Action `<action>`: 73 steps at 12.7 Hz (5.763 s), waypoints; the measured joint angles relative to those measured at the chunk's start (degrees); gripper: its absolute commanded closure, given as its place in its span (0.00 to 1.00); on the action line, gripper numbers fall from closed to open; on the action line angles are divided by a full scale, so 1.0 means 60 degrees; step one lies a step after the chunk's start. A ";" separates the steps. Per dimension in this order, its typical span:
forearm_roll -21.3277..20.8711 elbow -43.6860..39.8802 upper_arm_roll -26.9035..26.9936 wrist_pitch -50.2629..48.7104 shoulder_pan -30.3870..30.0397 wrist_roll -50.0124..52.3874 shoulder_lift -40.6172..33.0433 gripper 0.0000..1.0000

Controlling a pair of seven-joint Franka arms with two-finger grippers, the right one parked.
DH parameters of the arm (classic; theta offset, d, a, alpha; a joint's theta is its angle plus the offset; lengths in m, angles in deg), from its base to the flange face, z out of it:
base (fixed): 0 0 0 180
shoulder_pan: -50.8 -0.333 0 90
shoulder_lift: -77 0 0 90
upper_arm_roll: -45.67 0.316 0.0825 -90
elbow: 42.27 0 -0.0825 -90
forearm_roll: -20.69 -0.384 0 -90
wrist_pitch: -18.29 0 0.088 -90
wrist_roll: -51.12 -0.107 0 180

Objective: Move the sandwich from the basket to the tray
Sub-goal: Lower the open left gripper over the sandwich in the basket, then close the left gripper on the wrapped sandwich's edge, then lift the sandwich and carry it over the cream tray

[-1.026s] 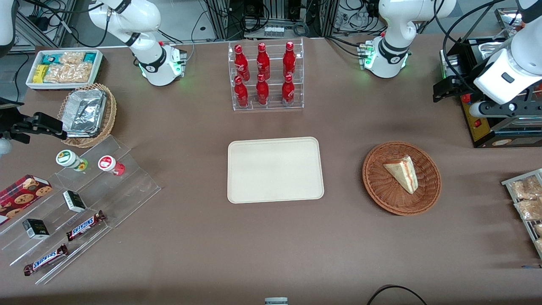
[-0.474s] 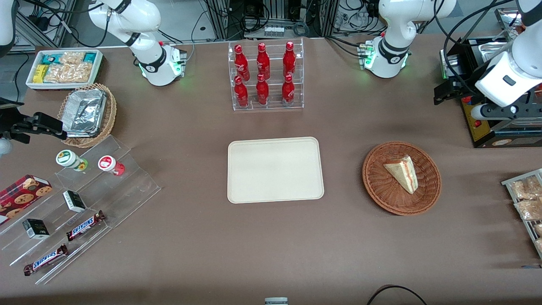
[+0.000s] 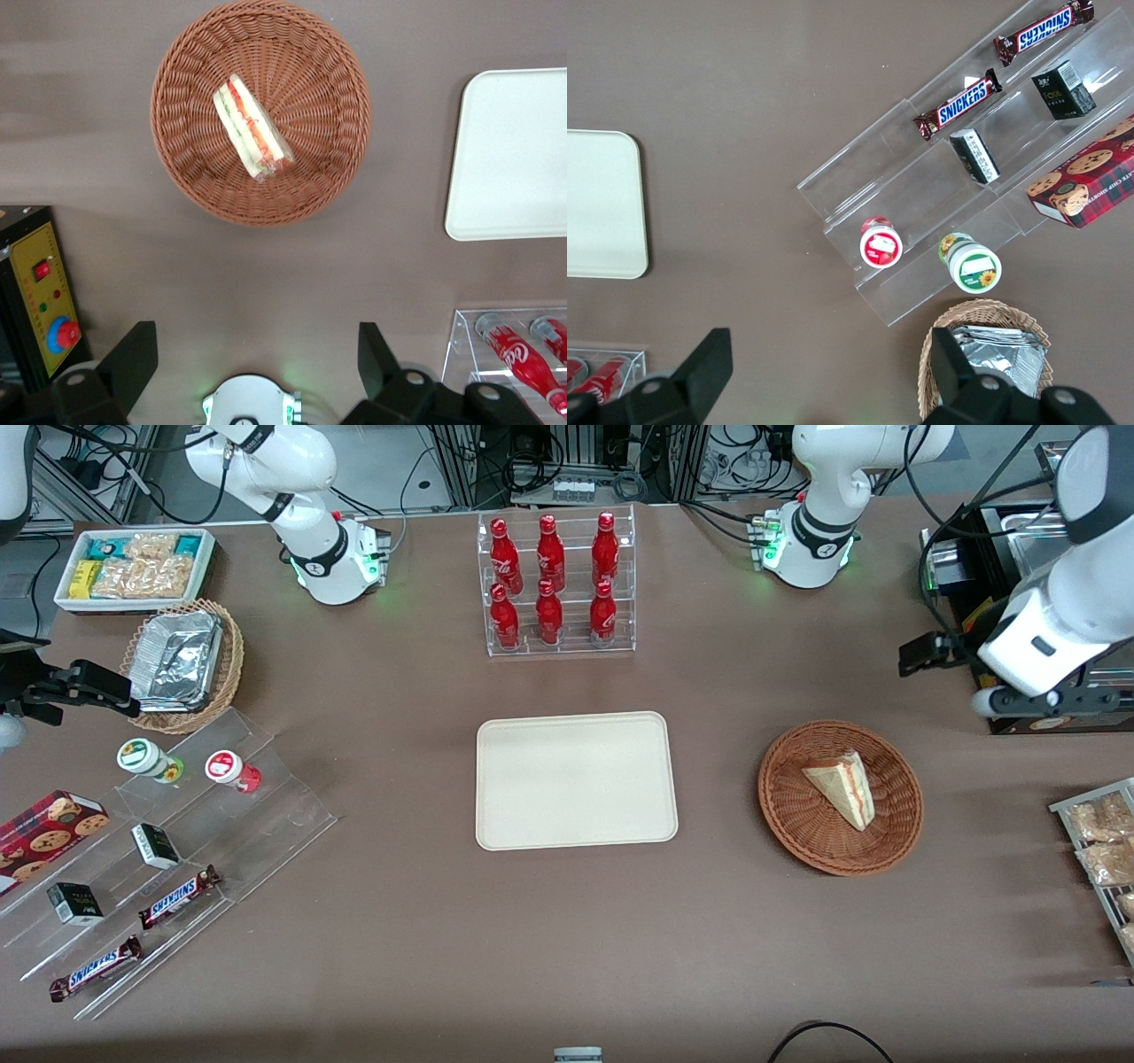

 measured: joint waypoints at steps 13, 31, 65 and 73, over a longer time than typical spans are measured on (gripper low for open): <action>-0.0144 0.3424 0.0000 0.5030 0.0000 0.0598 0.0299 0.00; -0.0144 0.4883 0.0018 0.7956 -0.0009 0.6017 0.1475 0.00; -0.0123 0.2088 -0.0720 0.4667 0.3295 0.6071 0.2049 1.00; -0.0036 -0.1400 -0.0735 0.4561 0.5761 0.6724 0.5157 1.00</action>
